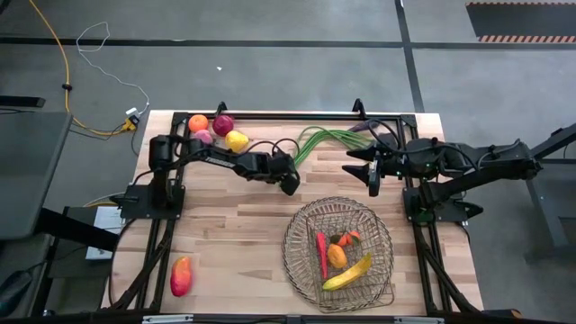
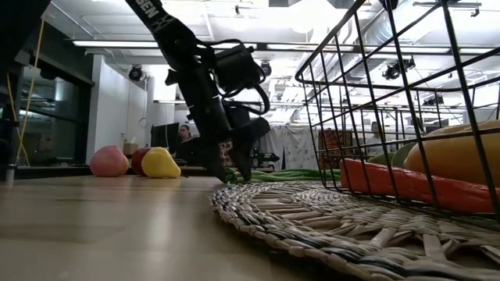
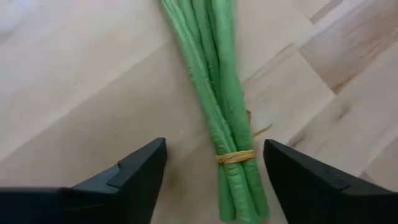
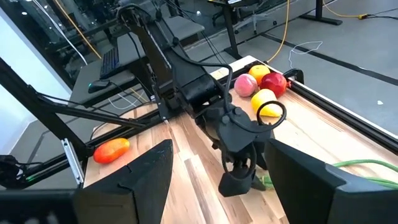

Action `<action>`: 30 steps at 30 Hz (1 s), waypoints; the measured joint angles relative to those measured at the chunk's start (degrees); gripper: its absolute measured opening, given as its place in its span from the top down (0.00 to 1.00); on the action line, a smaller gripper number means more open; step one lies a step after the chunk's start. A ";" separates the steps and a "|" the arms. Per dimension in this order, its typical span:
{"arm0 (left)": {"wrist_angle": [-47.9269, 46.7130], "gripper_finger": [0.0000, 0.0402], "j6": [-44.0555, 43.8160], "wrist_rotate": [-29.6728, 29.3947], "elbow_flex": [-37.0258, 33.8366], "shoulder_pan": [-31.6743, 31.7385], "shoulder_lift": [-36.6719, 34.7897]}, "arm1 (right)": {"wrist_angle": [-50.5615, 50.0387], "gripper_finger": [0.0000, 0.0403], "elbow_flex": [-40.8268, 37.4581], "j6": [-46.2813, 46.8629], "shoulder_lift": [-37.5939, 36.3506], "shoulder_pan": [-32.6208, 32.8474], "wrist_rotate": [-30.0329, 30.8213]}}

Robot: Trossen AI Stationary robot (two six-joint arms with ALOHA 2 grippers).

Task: Build produce basket
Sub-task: Put the beans into the wire basket

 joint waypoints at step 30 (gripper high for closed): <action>-25.47 0.94 20.96 9.72 7.56 -0.42 -33.78 | 10.02 0.39 0.04 -3.88 1.82 -0.14 0.14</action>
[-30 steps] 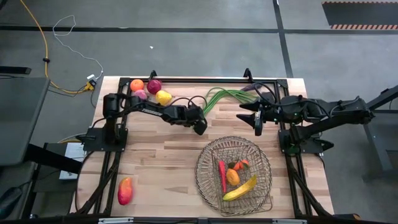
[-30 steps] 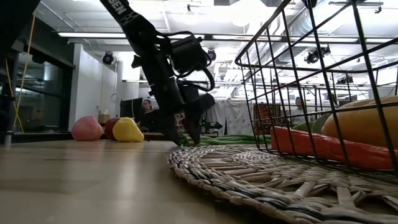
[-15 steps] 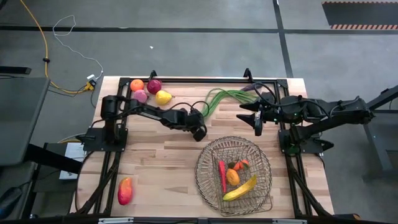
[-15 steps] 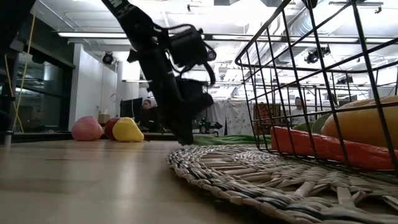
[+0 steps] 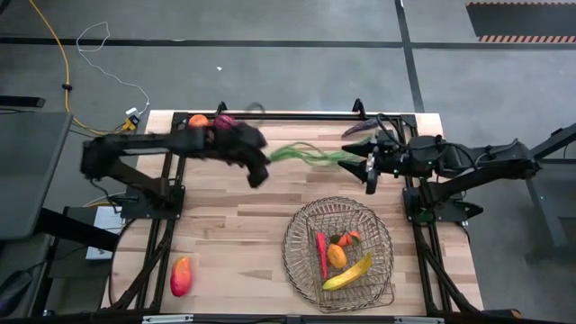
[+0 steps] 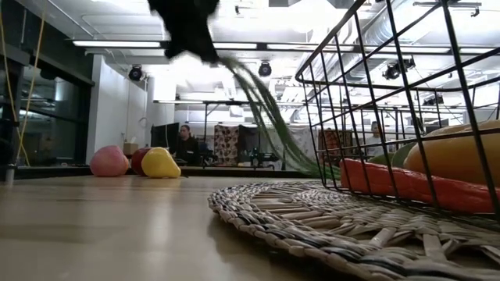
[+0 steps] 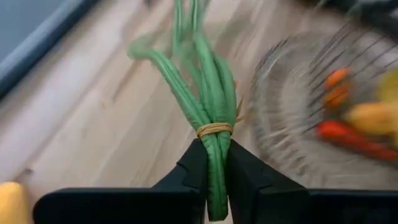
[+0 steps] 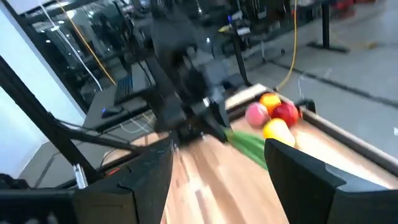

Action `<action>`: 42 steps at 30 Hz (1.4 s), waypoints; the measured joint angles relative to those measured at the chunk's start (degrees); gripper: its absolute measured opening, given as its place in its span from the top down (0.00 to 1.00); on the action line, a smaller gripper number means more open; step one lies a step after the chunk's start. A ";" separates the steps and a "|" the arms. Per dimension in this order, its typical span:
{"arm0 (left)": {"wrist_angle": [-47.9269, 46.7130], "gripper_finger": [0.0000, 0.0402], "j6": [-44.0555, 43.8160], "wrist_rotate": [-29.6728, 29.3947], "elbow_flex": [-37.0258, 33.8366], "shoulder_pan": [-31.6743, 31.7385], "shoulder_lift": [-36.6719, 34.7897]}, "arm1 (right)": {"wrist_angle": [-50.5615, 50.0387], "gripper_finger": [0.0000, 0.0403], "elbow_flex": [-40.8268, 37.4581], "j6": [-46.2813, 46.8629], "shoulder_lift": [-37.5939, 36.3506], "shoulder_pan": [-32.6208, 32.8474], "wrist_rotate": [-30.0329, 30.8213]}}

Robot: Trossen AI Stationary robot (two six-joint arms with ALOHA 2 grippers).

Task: Build produce basket
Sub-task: Put the beans into the wire basket

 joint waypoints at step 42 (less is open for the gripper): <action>-42.61 0.94 1.28 5.78 63.41 -1.06 16.78 | 5.65 0.33 9.46 -14.09 22.09 -8.59 -7.02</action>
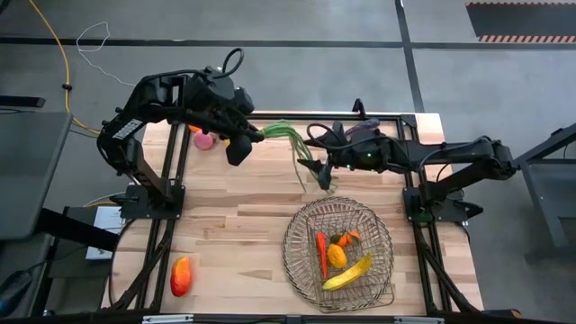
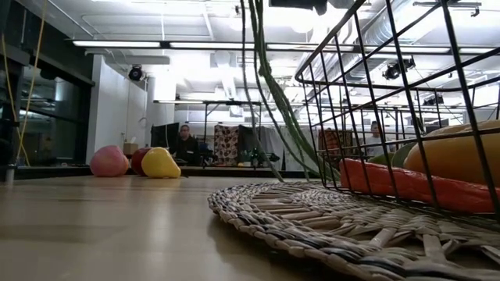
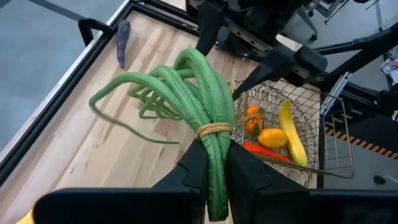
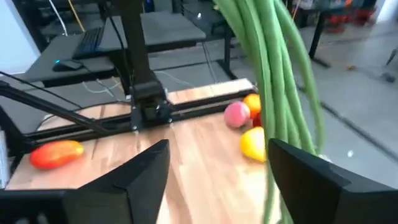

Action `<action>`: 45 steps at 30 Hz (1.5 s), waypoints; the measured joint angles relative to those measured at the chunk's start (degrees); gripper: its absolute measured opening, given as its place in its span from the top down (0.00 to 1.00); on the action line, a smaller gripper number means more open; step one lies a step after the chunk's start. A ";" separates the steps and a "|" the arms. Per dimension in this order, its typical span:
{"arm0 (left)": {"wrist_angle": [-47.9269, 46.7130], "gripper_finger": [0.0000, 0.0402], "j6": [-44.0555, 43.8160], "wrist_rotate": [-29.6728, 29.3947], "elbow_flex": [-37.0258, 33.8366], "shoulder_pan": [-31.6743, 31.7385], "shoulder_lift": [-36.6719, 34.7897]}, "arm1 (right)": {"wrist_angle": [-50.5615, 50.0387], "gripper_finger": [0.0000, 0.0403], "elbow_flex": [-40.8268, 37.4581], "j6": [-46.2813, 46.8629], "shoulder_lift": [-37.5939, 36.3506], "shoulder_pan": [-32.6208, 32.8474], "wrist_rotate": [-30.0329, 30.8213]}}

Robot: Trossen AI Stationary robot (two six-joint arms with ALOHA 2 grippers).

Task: Build produce basket
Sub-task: Put the beans into the wire basket

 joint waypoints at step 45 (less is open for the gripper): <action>13.38 0.94 -11.13 14.01 -0.04 -3.23 -1.69 | 18.20 0.07 -0.01 0.43 18.93 -3.26 17.63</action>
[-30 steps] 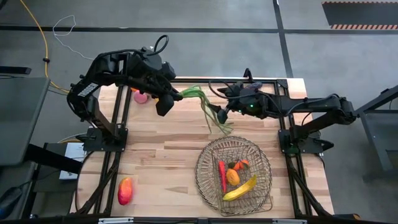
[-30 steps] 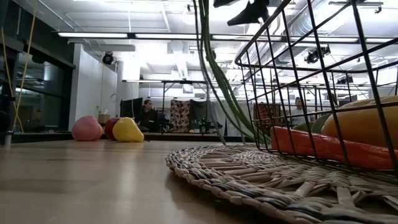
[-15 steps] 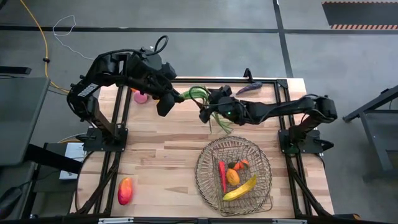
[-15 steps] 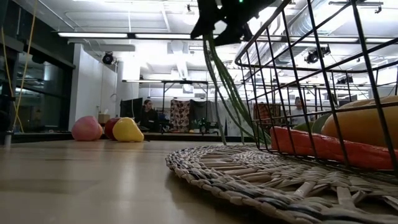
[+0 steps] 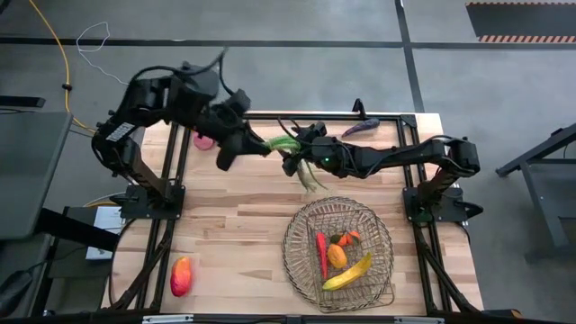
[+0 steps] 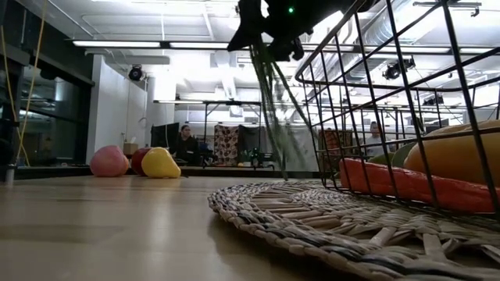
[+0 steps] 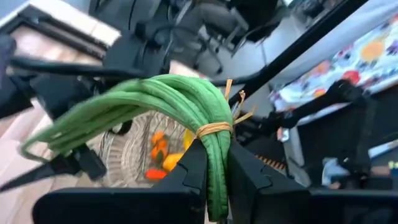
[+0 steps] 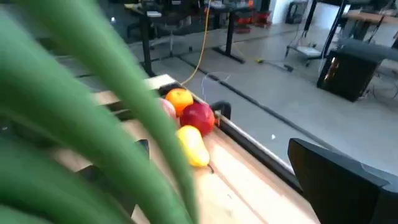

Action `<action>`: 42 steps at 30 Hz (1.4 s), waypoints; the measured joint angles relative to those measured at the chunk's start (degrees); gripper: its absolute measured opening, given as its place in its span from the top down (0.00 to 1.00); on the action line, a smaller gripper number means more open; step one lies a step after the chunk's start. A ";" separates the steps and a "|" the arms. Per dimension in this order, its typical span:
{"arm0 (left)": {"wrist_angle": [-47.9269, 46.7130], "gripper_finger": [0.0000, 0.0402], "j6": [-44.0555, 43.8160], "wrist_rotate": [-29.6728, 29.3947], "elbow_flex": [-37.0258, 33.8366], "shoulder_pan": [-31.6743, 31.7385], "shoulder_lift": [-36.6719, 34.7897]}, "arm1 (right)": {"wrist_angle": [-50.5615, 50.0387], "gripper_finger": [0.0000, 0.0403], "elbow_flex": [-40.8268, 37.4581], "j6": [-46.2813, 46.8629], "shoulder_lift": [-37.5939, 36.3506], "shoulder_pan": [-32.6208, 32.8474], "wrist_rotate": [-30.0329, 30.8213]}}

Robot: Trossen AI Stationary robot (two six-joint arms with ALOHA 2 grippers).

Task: Build produce basket
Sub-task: Put the beans into the wire basket

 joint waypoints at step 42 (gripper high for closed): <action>7.67 0.94 -1.03 -1.07 0.04 3.32 -6.90 | 1.03 0.64 -0.01 5.83 -1.77 1.85 -14.84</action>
